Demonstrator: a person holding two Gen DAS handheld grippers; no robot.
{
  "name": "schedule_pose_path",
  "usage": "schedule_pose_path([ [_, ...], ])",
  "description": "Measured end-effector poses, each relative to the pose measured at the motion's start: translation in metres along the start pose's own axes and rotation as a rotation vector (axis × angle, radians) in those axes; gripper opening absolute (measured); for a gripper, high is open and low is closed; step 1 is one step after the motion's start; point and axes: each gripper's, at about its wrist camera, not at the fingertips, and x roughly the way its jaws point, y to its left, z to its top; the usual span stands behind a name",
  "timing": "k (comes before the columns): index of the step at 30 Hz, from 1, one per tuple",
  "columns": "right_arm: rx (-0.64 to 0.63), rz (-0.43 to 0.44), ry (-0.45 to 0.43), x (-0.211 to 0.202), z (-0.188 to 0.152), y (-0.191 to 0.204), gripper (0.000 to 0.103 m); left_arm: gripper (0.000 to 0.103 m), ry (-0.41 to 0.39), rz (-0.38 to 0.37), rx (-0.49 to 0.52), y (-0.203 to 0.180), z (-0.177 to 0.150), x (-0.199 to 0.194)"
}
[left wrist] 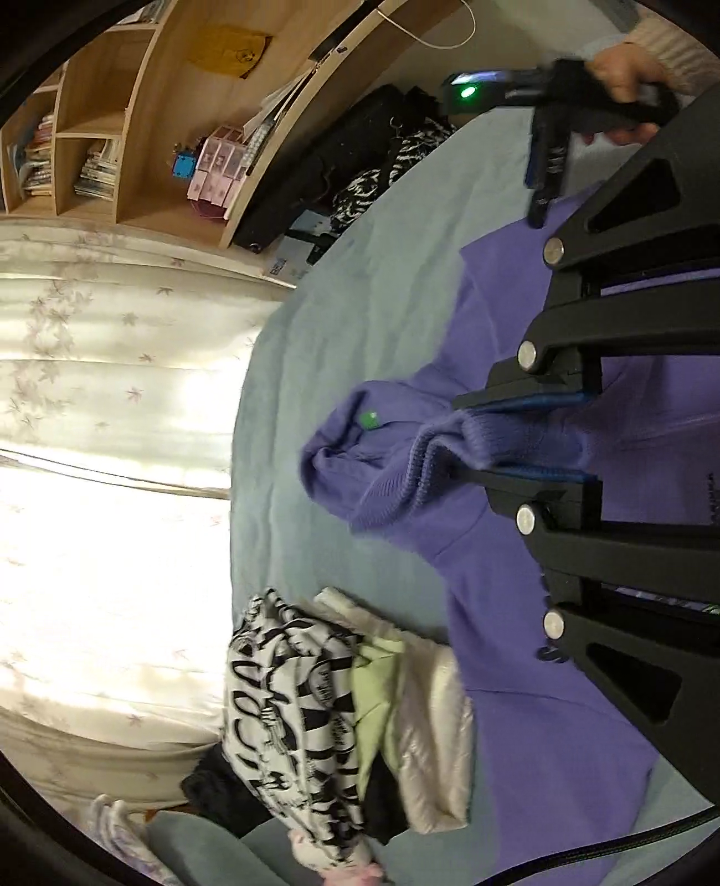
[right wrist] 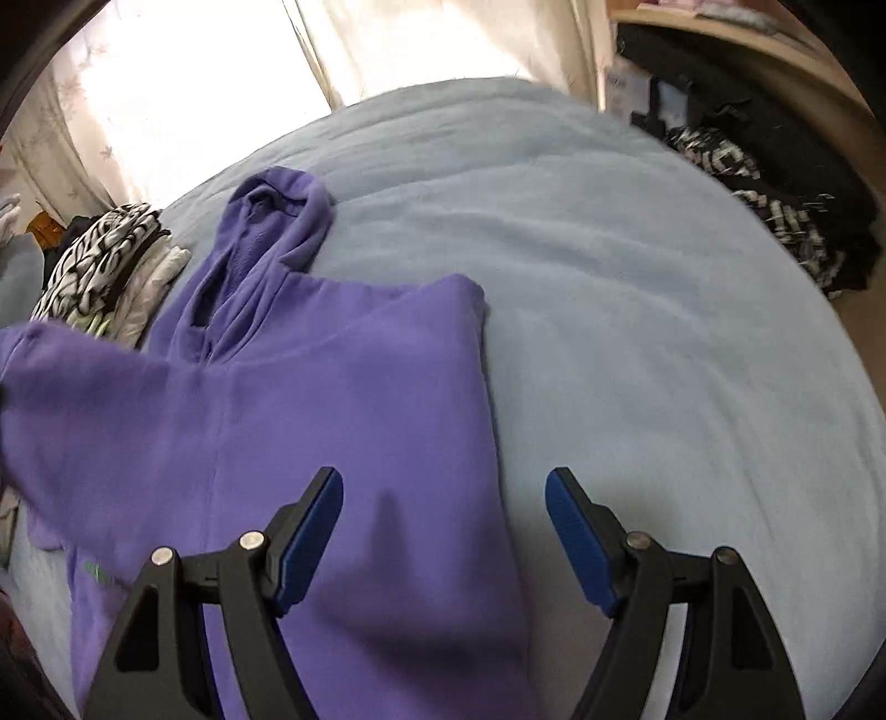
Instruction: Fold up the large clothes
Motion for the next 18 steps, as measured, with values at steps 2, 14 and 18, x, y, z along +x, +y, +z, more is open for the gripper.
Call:
schedule_pose_path([
  [2,0.045,0.047,0.012,0.013,0.015,-0.009,0.076,0.01,-0.012,0.008,0.007,0.0,0.002,-0.001],
  [14,0.19,0.175,0.101,0.065,0.049,-0.035,0.076,0.045,0.258,-0.022,-0.067,0.054,-0.034,0.067],
  [18,0.164,0.183,0.103,0.065,0.048,-0.037,0.076,0.056,0.337,-0.013,-0.172,0.085,-0.059,0.085],
])
